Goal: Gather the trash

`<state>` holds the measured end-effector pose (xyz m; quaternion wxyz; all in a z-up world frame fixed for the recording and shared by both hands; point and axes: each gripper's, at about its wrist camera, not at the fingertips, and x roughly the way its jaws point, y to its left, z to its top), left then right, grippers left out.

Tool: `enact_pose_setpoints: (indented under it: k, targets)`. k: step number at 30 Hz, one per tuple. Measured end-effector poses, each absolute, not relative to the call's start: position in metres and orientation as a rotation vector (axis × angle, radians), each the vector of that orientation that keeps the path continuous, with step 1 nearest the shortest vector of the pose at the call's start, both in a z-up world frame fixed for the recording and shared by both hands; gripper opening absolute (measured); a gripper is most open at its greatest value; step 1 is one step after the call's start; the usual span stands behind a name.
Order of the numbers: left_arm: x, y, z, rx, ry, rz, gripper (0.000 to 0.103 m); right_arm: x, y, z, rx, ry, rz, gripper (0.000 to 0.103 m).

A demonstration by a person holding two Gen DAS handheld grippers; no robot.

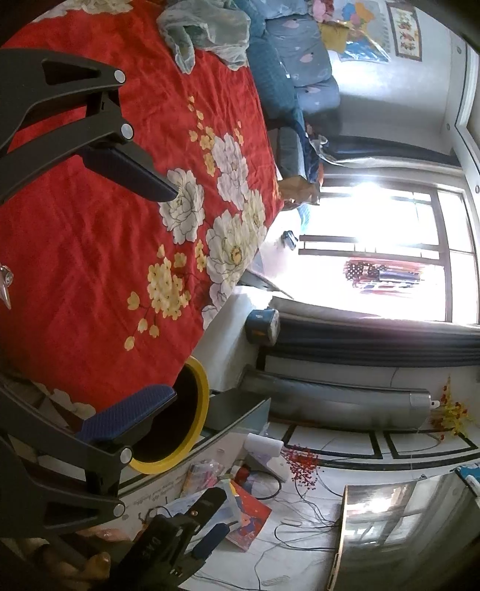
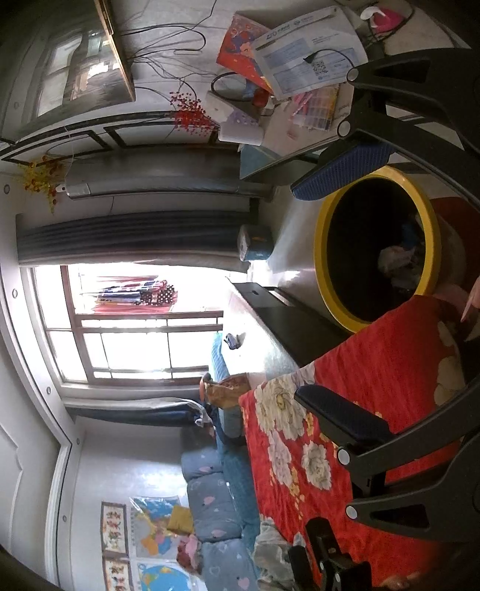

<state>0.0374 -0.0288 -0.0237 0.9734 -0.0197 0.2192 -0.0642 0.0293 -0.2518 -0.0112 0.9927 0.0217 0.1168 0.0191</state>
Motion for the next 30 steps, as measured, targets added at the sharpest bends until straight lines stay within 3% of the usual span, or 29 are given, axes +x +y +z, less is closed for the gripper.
enact_pose_setpoints:
  k: [30]
  targets:
    - [0.0349, -0.0226, -0.0225, -0.062, 0.439, -0.113, 0.097, 0.0265, -0.2496, -0.0115, 0.041, 0.220, 0.035, 0.092]
